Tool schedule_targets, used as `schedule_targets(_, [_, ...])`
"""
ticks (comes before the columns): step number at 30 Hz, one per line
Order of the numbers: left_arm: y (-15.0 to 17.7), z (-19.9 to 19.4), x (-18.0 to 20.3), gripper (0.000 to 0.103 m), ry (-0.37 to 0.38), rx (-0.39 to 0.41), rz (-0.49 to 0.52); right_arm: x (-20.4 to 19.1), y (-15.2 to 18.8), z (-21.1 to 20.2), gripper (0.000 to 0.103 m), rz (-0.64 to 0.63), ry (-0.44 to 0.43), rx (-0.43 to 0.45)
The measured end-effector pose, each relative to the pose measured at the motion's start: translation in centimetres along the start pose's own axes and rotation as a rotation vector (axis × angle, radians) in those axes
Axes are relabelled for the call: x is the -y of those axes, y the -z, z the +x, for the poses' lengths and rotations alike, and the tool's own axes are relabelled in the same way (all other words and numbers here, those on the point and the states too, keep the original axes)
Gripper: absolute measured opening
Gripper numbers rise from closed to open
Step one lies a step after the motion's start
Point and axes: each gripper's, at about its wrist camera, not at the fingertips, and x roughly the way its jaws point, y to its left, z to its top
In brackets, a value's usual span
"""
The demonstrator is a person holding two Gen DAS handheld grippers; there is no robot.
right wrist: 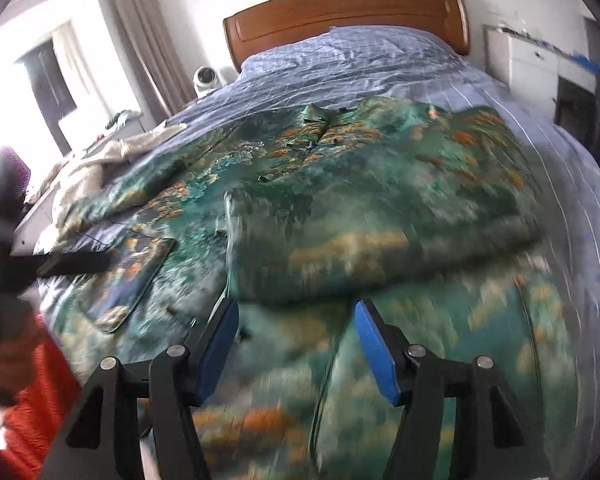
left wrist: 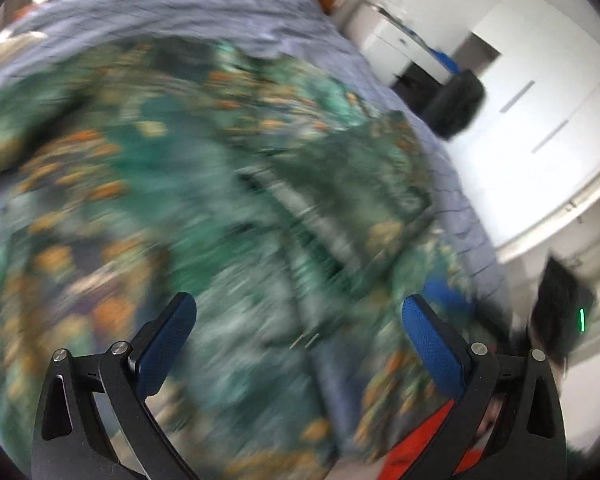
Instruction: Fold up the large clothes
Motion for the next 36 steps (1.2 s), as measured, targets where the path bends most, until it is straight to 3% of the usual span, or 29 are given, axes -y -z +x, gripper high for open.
schedule_targets(3, [-2.8,4.5,0.3,0.100,0.017,-0.057,-0.060,0.2,1.4,-1.9,0.062,0.024,0.002,0.015])
schedule_targets(4, [-3.5,6.0,0.2,0.090,0.007,-0.082,-0.087,0.3,1.7,-2.4,0.062,0.029,0.002,0.020])
schedule_targets(5, [-3.7,6.9,0.1,0.062,-0.003,-0.102,-0.104,0.3,2.0,-2.9,0.062,0.033,0.003,0.026])
schedule_targets(6, [-4.0,7.8,0.3,0.047,-0.019,-0.126,-0.116,0.4,2.2,-3.6,0.062,0.037,0.007,0.034])
schedule_targets(7, [-4.1,8.4,0.5,0.023,-0.054,-0.140,-0.118,0.5,2.4,-4.1,0.062,0.038,0.011,0.041])
schedule_targets(8, [-4.1,8.5,0.8,0.010,-0.062,-0.142,-0.115,0.6,2.5,-4.4,0.062,0.038,0.018,0.048])
schedule_targets(11, [-4.6,7.0,3.2,0.007,-0.087,-0.119,-0.052,1.5,2.6,-6.0,0.062,0.042,0.046,0.075])
schedule_targets(15, [-7.4,3.3,6.4,0.007,-0.108,-0.006,0.094,4.2,0.5,-7.2,0.062,0.066,0.064,0.119])
schedule_targets(20, [-13.1,3.3,2.8,0.007,-0.203,0.083,0.091,8.5,-5.6,-6.5,0.062,0.052,0.122,0.167])
schedule_targets(22, [-14.4,5.0,-0.2,0.007,-0.295,0.083,0.066,10.7,-8.5,-4.5,0.058,0.058,0.161,0.159])
schedule_targets(25, [-14.4,6.6,-4.1,0.007,-0.361,0.049,0.014,13.6,-12.0,-0.9,0.048,0.108,0.168,0.111])
schedule_targets(26, [-14.0,7.0,-5.2,0.008,-0.370,0.040,0.002,14.5,-13.0,0.4,0.044,0.121,0.174,0.097])
schedule_targets(31, [-11.3,8.5,-7.0,0.013,-0.375,0.046,-0.006,16.6,-18.4,7.5,0.043,0.113,0.192,0.035])
schedule_targets(36, [-10.3,9.2,-7.7,0.016,-0.401,0.084,0.033,16.1,-21.1,12.9,0.043,0.084,0.199,0.055])
